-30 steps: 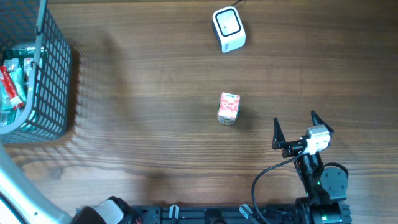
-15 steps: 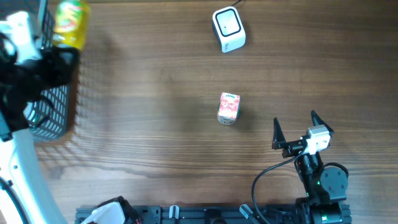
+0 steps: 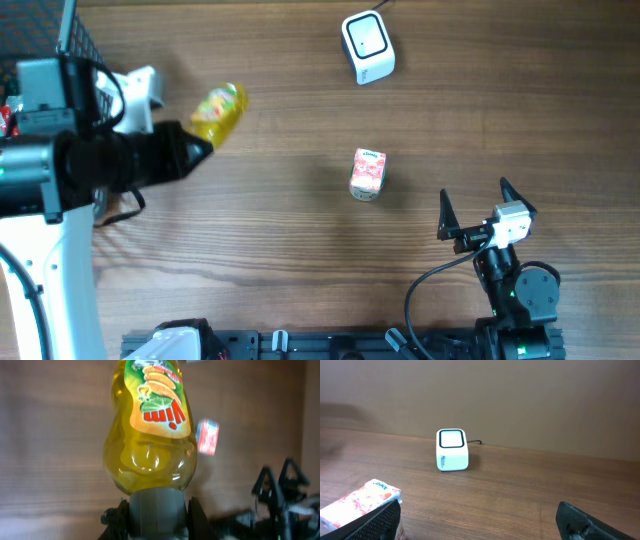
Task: Scan the item barcode
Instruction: 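Carry the yellow Vim bottle out of the basket toward the table center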
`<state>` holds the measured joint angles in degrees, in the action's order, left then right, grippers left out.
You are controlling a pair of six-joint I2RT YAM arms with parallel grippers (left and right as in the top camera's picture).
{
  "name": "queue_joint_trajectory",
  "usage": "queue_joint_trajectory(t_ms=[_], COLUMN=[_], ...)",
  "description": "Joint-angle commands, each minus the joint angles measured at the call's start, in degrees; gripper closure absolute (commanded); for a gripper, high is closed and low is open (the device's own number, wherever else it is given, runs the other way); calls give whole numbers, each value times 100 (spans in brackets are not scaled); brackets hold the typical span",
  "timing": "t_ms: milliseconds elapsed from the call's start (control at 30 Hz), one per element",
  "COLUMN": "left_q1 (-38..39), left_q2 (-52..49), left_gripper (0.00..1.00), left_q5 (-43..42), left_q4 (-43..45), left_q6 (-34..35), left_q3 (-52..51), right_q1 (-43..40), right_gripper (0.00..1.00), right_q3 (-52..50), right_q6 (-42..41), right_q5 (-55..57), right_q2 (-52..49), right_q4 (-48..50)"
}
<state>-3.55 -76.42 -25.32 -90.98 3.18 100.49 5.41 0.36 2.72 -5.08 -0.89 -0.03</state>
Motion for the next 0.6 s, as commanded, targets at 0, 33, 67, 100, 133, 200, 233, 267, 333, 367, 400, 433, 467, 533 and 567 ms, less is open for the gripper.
queue_joint_trajectory(t_ms=[0, 33, 67, 100, 133, 200, 233, 267, 333, 367, 400, 433, 467, 533, 567], left_q1=[361, 452, 546, 638, 743, 949, 1069, 1143, 1386, 1464, 1593, 1674, 1810, 1947, 2013], left_q2=[-170, -240, -319, -402, -472, -649, -767, -844, -1099, -1180, -1322, -1405, -1550, -1703, -1768], left_gripper=[96, 96, 96, 96, 96, 96, 96, 96, 96, 96, 96, 96, 96, 96, 96], left_q5=[348, 398, 452, 483, 483, 485, 485, 485, 485, 485, 487, 485, 485, 485, 485], left_q4=[-334, -448, -549, -555, -553, -555, -555, -555, -553, -555, -555, -555, -555, -555, -557], left_q6=[188, 184, 184, 197, 256, 378, 378, 407, 525, 527, 555, 619, 671, 673, 673], left_q3=[142, 142, 142, 138, 136, 136, 136, 136, 136, 136, 136, 136, 136, 136, 136], right_q1=[-17, -17, -17, -17, -17, -17, -17, -17, -17, -17, -17, -17, -17, -17, -17], right_gripper=[0, 0, 0, 0, 0, 0, 0, 1, 0, 0, 0, 0, 0, 0, 0], right_q3=[-7, -7, -7, -7, -7, -7, -7, -7, -7, -7, -7, -7, -7, -7, -7], right_q6=[28, 28, 28, 28, 28, 28, 28, 28, 28, 28, 28, 28, 26, 28, 31], right_q5=[55, 55, 55, 55, 55, 55, 55, 55, 55, 55, 55, 55, 55, 55, 55], right_q2=[35, 35, 35, 35, 35, 35, 35, 35, 35, 35, 35, 35, 35, 35, 35], right_q4=[17, 17, 17, 17, 17, 17, 17, 17, 17, 17, 17, 17, 17, 17, 17])
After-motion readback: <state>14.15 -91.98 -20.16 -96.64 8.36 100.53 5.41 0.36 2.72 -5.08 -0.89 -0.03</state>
